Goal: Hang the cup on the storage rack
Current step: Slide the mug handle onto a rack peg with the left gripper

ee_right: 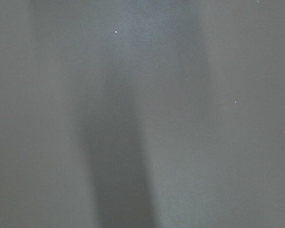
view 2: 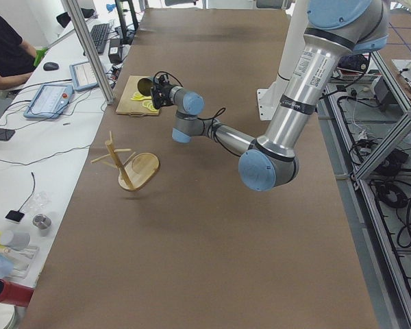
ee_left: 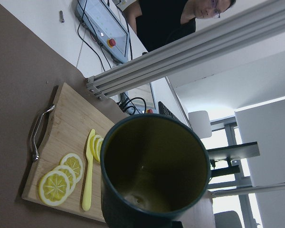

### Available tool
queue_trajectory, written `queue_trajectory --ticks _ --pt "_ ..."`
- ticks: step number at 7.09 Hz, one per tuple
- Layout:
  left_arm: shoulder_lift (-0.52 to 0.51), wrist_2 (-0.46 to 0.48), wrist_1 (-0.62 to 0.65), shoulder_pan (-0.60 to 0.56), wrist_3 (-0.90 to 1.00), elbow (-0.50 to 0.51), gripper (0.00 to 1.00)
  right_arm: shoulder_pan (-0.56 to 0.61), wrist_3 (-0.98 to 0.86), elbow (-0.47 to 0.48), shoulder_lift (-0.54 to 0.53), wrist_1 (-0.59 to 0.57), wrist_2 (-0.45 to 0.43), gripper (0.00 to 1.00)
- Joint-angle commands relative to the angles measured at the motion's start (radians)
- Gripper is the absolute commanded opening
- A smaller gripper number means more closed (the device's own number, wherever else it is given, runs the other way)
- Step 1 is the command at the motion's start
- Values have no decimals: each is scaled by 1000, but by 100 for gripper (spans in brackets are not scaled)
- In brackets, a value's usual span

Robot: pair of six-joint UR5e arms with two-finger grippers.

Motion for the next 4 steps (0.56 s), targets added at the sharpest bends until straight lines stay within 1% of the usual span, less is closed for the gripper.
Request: queue_trajectory --ticks 1,2,3,4 --pt "73 86 -288 -4 -186 78 0 1 11 45 -17 0 -1 100" --pt "104 134 -349 -4 -273 80 0 1 12 50 -18 -2 -1 100" --pt "113 148 -374 -5 -341 80 0 1 12 52 -16 0 -1 100" --pt "115 204 -416 -5 -406 92 0 1 14 56 -16 -2 -1 100"
